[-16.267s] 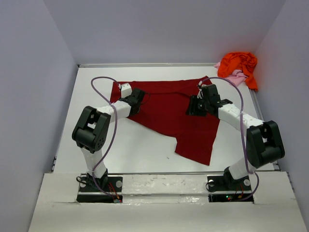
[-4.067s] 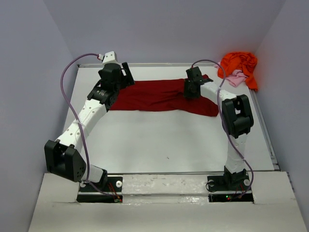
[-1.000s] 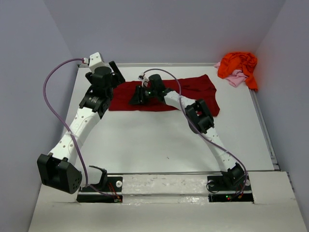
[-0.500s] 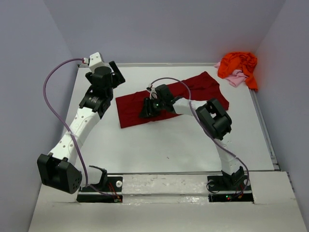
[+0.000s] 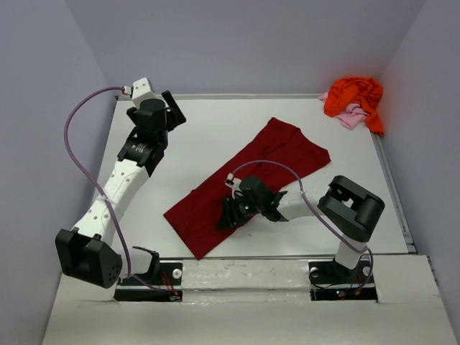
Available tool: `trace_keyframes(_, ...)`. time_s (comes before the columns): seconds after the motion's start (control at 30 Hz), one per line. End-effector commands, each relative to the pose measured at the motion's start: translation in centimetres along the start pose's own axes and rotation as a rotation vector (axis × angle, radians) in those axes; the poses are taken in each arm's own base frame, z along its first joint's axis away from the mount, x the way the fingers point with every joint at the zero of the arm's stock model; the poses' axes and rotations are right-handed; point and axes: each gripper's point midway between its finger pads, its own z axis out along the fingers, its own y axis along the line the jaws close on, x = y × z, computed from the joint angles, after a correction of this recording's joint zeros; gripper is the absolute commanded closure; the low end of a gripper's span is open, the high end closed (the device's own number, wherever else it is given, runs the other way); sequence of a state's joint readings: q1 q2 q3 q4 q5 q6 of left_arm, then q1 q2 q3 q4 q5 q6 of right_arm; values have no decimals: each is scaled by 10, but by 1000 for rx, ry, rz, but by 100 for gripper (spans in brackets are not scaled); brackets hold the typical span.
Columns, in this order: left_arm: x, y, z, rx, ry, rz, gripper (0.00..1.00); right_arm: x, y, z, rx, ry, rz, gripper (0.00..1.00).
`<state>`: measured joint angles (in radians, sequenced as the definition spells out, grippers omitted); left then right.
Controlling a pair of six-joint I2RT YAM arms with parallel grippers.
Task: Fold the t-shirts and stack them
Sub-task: Fold the tshirt
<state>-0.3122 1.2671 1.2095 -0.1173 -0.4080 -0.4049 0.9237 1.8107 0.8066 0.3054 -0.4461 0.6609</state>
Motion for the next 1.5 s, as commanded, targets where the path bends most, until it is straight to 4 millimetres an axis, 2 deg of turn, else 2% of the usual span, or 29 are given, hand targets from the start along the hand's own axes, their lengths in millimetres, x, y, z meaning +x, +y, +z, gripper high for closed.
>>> trace_keyframes(0.0,-16,-4,-3,19,-46,-24,11,71,-48,-21,229,117,121,52)
trace_keyframes(0.03,-16,-4,-3,18,-44,-25,11,70,-46,-24,228,109,118,52)
trace_keyframes(0.17,-15,-5,-2,22,-41,-22,11,39,-23,-33,218,83,6,50)
trace_keyframes(0.23,-14,-5,-2,25,-37,-18,11,3,4,-37,211,46,-48,50)
trace_keyframes(0.27,-13,-5,-1,22,-35,-15,11,-30,26,-43,210,-14,-104,50)
trace_keyframes(0.33,-13,-5,-1,22,-35,-15,11,-65,47,-48,208,-83,-169,50)
trace_keyframes(0.37,-12,-5,0,21,-34,-14,11,-88,48,-53,264,-143,-227,50)
trace_keyframes(0.4,-12,-5,0,24,-32,-16,11,-121,70,-63,268,-216,-268,50)
trace_keyframes(0.43,-12,-6,0,27,-31,-17,11,-142,63,-65,332,-257,-324,49)
trace_keyframes(0.5,-13,-6,-1,28,-33,-17,11,-178,62,-72,381,-322,-359,49)
trace_keyframes(0.53,-13,-6,-1,29,-35,-18,11,-217,58,-75,406,-375,-366,49)
trace_keyframes(0.6,-13,-5,-2,28,-36,-19,11,-248,40,-81,465,-405,-347,49)
trace_keyframes(0.63,-12,-6,-1,29,-36,-17,11,-264,27,-86,497,-428,-323,50)
trace_keyframes(0.67,-12,-6,-1,28,-37,-17,11,-290,2,-98,534,-471,-262,50)
trace_keyframes(0.73,-11,-6,-1,27,-34,-14,11,-307,-28,-114,588,-505,-189,50)
trace_keyframes(0.77,-11,-7,-1,28,-34,-12,11,-317,-54,-133,652,-543,-140,50)
trace_keyframes(0.83,-9,-7,0,29,-29,-9,11,-320,-78,-157,740,-587,-94,50)
trace_keyframes(0.9,-9,-9,-1,34,-27,-8,11,-317,-113,-196,917,-639,-49,50)
trace_keyframes(0.93,-9,-9,-1,36,-27,-9,11,-312,-119,-202,930,-633,-43,50)
trace_keyframes(1.03,-9,-11,-1,44,-25,-13,11,-294,-138,-237,1047,-656,-10,50)
trace_keyframes(1.23,-8,-12,-1,54,-21,-15,11,-271,-142,-242,1067,-632,0,50)
trace_keyframes(1.33,-9,-11,-2,47,-25,-12,11,-253,-162,-235,1094,-585,27,50)
trace_keyframes(1.37,-10,-11,-2,48,-26,-12,11,-242,-178,-231,1124,-556,53,50)
trace_keyframes(1.47,-9,-11,-1,45,-26,-10,11,-223,-208,-230,1181,-517,116,49)
